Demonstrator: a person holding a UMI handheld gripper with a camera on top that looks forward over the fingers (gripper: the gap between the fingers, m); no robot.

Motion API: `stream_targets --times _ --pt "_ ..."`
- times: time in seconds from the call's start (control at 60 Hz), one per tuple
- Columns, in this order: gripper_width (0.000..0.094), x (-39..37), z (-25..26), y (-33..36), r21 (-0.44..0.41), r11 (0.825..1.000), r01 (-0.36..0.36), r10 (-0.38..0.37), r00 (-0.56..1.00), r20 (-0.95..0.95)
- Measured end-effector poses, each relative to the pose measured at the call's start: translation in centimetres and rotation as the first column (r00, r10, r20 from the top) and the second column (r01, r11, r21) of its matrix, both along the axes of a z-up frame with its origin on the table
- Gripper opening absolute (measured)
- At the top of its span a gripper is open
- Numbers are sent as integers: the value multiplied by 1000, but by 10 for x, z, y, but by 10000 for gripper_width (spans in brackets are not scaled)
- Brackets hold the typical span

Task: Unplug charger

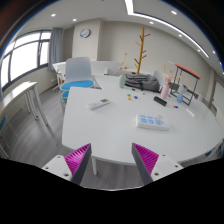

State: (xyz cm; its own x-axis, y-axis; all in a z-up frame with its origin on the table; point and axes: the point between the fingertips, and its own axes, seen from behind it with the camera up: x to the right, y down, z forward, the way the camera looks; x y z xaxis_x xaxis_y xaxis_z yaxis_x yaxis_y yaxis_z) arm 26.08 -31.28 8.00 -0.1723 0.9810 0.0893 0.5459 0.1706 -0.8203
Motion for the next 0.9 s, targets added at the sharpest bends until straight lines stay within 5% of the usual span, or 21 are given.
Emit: stream_targets --times 0.183,0.367,0.9 --pt "851 -22 -3 84 -2 989 151 -151 988 -10" --pt "853 -41 -12 164 4 976 220 -220 975 -25" --pt "854 -176 -17 220 -70 983 169 -180 963 -202"
